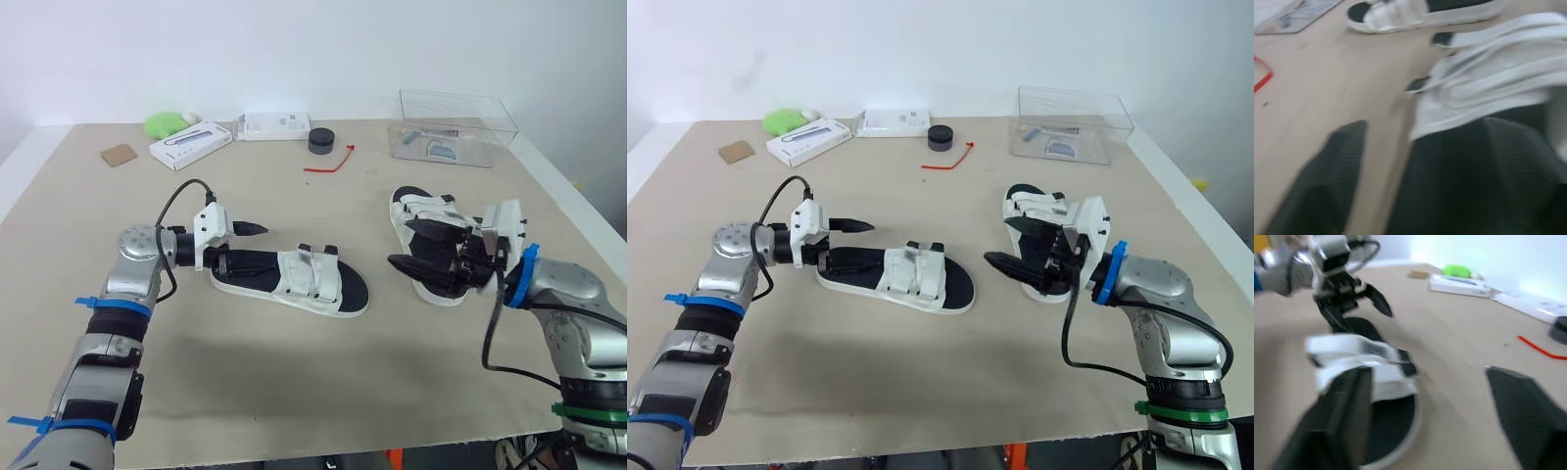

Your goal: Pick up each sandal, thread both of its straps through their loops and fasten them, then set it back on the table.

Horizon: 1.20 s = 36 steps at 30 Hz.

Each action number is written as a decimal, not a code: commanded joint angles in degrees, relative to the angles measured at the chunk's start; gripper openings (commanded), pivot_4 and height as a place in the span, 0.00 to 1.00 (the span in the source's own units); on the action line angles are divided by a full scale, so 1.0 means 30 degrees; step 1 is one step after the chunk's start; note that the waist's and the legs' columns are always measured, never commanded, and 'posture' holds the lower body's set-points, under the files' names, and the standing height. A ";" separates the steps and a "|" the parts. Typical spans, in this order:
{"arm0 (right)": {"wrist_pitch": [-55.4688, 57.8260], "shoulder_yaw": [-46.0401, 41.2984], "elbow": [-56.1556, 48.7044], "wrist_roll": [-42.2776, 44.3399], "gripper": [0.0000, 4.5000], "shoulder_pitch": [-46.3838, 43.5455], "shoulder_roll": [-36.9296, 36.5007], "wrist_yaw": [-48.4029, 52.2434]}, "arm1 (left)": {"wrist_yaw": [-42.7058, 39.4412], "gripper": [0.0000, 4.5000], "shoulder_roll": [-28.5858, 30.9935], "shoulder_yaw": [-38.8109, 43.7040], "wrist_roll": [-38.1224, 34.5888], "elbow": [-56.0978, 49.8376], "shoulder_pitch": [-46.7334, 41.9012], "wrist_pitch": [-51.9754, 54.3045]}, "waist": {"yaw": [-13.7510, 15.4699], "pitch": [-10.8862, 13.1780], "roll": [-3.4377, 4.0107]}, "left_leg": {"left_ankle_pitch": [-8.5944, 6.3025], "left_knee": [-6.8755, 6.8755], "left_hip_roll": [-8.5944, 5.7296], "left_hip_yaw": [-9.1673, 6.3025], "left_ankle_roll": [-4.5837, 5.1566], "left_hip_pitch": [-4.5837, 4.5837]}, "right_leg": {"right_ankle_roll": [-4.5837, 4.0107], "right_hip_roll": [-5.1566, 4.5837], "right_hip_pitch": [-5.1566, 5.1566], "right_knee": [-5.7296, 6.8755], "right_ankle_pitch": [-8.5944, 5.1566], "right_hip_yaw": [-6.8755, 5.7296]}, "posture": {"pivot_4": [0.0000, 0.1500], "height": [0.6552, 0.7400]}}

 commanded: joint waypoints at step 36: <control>-0.1562 -0.0041 -0.2731 0.0724 1.00 0.1756 -0.1527 0.0950 | 0.6248 0.01 -0.2730 -0.1200 0.2270 0.4846 -0.3919 -0.1691 | 0.0139 0.0001 -0.0002 | 0.0042 0.0230 0.0002 0.0068 0.0078 -0.0045 | 0.0140 0.0035 0.0031 -0.0006 0.0120 0.0055 | 1.00 1.00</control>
